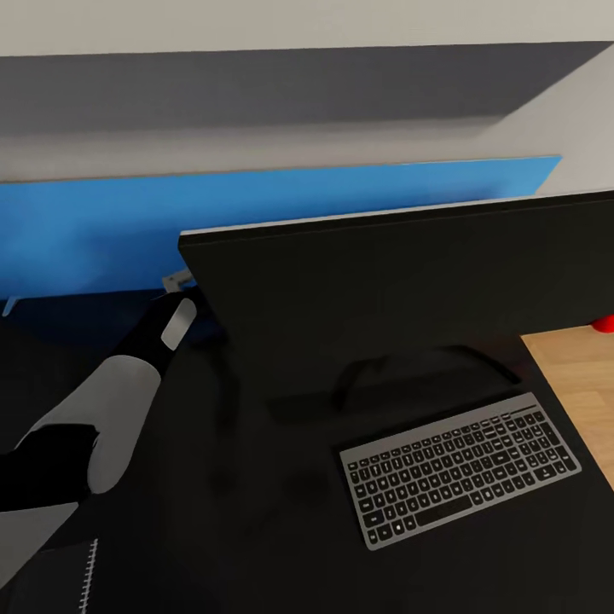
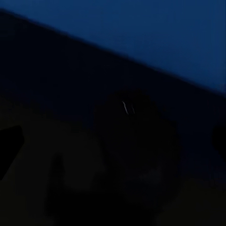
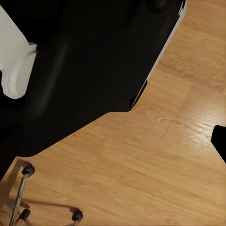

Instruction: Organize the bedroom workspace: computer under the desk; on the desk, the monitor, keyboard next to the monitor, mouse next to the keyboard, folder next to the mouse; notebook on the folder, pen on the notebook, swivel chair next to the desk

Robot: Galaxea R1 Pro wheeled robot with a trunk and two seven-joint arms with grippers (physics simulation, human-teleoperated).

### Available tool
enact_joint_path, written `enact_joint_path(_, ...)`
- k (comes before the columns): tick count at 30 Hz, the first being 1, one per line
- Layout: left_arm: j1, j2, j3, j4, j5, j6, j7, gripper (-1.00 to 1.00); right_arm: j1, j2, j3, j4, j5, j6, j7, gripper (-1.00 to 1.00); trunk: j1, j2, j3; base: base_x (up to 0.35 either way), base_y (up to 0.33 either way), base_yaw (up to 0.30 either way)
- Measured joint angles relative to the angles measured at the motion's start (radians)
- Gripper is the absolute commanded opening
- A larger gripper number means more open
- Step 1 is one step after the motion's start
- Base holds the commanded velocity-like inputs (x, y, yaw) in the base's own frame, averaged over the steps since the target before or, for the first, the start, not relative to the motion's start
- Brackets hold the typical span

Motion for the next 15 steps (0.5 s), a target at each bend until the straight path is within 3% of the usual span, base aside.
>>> enact_joint_path(15,-0.033,-0.001,0.000,0.085,0.002,-0.041,-0.028,1.00,0.000,0.001,0.000,-0.001,0.000,-0.001,0.000,1.00,0.000,0.000,-0.022,0.000,0.000,0.000)
